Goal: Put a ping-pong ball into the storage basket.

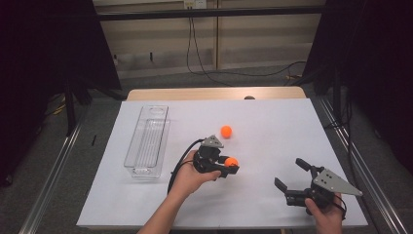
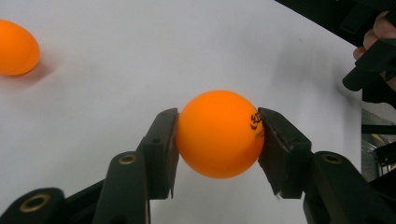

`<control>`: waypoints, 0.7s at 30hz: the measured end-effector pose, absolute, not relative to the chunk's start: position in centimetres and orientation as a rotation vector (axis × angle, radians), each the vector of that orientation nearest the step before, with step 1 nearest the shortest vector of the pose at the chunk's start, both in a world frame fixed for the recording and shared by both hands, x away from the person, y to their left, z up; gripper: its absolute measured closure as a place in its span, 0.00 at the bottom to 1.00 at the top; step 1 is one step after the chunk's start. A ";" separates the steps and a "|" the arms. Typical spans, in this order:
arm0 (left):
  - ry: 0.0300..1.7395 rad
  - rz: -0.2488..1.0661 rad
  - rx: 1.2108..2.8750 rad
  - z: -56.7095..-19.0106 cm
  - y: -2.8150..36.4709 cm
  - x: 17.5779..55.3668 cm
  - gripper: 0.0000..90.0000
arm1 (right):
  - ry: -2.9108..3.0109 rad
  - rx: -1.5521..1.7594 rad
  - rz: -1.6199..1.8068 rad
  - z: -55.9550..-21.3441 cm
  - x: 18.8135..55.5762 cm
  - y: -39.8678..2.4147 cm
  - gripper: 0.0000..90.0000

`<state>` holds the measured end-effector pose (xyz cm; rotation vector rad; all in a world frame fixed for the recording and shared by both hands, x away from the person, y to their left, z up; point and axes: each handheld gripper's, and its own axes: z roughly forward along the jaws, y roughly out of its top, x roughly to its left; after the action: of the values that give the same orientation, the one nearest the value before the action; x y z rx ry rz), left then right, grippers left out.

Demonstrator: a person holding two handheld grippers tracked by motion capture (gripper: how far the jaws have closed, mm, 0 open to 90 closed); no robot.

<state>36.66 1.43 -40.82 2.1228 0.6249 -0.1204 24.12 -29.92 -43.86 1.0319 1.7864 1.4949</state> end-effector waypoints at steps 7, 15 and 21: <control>0.640 -0.118 2.119 -40.7 1.9 36.9 0.57 | 1.790 1.029 1.493 -43.9 24.1 -29.9 0.01; 0.652 -0.114 2.118 -40.7 2.1 37.1 0.57 | 1.789 1.032 1.498 -43.9 24.1 -29.9 0.01; 0.657 -0.111 2.111 -40.6 2.4 37.2 0.56 | 1.791 1.028 1.497 -43.9 24.1 -29.9 0.01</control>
<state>37.20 2.36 -40.62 2.1112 0.6574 -0.1114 24.13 -29.89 -43.87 1.0284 1.7911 1.4965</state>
